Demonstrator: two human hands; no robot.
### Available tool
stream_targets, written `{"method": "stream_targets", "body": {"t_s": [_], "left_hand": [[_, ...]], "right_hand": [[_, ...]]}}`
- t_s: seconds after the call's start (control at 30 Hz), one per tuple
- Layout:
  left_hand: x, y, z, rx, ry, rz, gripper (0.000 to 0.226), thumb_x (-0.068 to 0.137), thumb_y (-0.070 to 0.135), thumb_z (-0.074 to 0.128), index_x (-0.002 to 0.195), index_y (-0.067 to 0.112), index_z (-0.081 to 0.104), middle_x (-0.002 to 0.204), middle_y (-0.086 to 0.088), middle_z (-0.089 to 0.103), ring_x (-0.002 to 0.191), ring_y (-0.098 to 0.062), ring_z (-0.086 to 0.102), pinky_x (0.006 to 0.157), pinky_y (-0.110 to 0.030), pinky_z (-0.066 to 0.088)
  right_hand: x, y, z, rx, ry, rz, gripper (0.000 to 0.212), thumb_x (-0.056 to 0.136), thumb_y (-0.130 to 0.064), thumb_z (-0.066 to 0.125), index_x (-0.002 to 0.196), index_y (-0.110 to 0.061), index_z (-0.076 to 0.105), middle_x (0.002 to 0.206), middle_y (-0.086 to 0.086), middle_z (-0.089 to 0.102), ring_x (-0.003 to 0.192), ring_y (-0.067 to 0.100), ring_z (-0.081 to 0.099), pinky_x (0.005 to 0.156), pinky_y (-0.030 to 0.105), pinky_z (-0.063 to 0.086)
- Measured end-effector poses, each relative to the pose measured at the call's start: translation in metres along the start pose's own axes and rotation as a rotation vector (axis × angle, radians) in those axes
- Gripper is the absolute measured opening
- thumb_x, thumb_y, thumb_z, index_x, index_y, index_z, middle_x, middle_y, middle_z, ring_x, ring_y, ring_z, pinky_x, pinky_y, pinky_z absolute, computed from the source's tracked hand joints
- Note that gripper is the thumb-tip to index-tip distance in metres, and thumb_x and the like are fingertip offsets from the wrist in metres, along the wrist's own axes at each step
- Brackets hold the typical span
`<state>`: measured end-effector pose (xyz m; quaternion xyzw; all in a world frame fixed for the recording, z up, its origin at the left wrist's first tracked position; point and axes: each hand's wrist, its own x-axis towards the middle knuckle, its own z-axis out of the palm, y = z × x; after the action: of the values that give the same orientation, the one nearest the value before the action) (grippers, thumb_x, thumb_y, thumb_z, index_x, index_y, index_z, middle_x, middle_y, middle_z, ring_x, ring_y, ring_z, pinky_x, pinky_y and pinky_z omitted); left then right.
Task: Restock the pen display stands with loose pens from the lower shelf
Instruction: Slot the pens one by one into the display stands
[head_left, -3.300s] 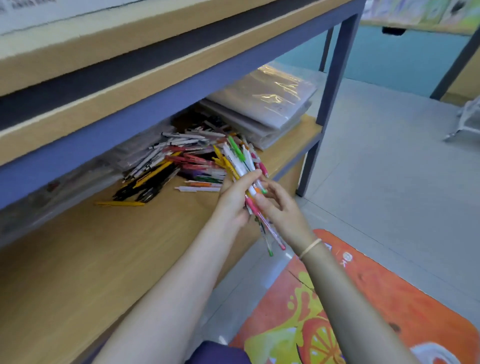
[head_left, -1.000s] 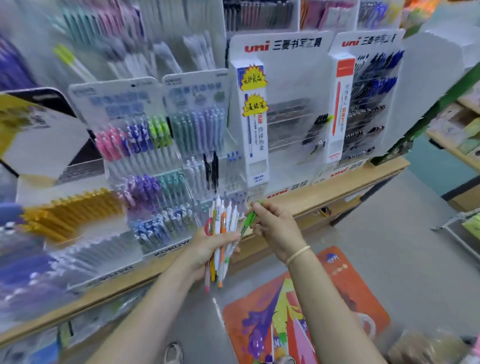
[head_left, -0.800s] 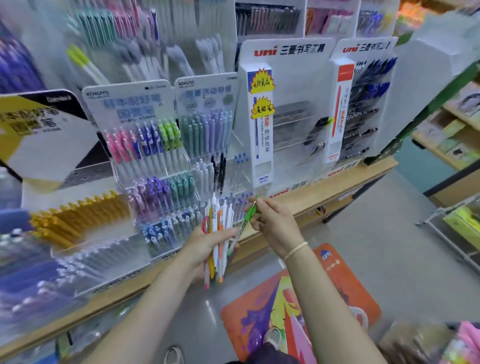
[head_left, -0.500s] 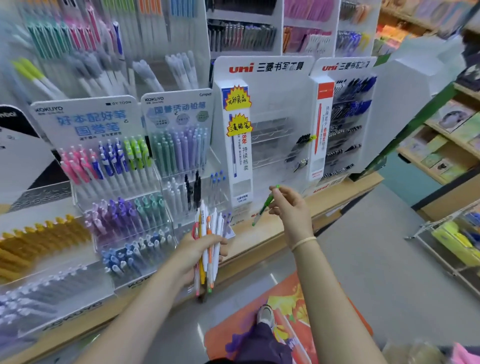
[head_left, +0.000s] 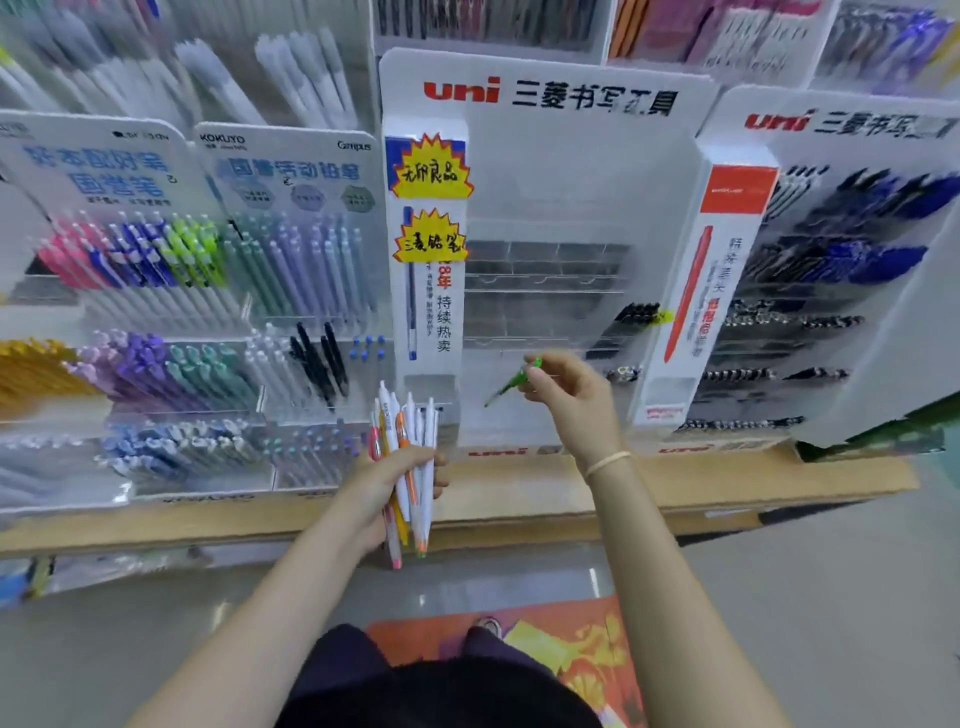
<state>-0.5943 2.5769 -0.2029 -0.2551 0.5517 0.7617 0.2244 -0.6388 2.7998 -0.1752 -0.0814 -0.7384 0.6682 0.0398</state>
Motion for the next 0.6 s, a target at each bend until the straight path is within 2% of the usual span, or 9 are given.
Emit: {"method": "stream_targets", "body": {"t_s": [0.1,0.2,0.33,0.47,0.6], "left_hand": [[-0.001,-0.008,0.005,-0.064,0.057,-0.015,0.017,0.093,0.009,0.063,0.095,-0.005,0.072,0.077,-0.018,0.071,0.061,-0.019,0.071,0.053,-0.026,0.056],[0.003,-0.014,0.006,-0.093,0.079,-0.051,0.017,0.092,0.012,0.065,0.097,-0.002,0.074,0.085,-0.022,0.068,0.061,-0.021,0.069,0.054,-0.027,0.056],[0.008,-0.024,0.012,-0.096,0.087,-0.074,0.021,0.096,0.010,0.060,0.110,-0.003,0.070,0.096,-0.021,0.071,0.066,-0.018,0.072,0.055,-0.025,0.057],[0.013,-0.033,0.019,-0.102,0.081,-0.040,0.019,0.098,0.006,0.056,0.111,-0.004,0.068,0.081,-0.009,0.076,0.063,-0.014,0.072,0.054,-0.024,0.057],[0.016,-0.042,0.020,-0.122,0.085,0.006,0.013,0.097,0.002,0.058,0.105,0.002,0.068,0.084,-0.006,0.078,0.068,-0.017,0.073,0.060,-0.030,0.060]], "right_hand": [[0.010,0.022,0.006,-0.069,-0.105,0.025,0.018,0.094,-0.002,0.063,0.110,0.001,0.068,0.096,0.011,0.072,0.086,0.015,0.070,0.082,0.028,0.058],[0.014,0.044,0.016,-0.132,-0.161,0.058,0.018,0.090,-0.002,0.067,0.108,-0.004,0.072,0.100,0.008,0.073,0.094,0.017,0.069,0.089,0.029,0.056],[0.021,0.060,0.024,-0.195,-0.201,0.054,0.016,0.087,-0.006,0.072,0.102,-0.007,0.076,0.097,-0.001,0.074,0.088,-0.001,0.067,0.085,0.018,0.051],[0.034,0.059,0.023,-0.226,-0.213,0.040,0.015,0.087,-0.009,0.072,0.101,-0.008,0.077,0.095,-0.006,0.074,0.084,-0.012,0.064,0.082,0.010,0.048],[0.033,0.069,0.022,-0.276,-0.254,0.020,0.015,0.086,-0.008,0.073,0.100,-0.006,0.077,0.097,-0.003,0.074,0.087,-0.006,0.066,0.085,0.013,0.049]]}}
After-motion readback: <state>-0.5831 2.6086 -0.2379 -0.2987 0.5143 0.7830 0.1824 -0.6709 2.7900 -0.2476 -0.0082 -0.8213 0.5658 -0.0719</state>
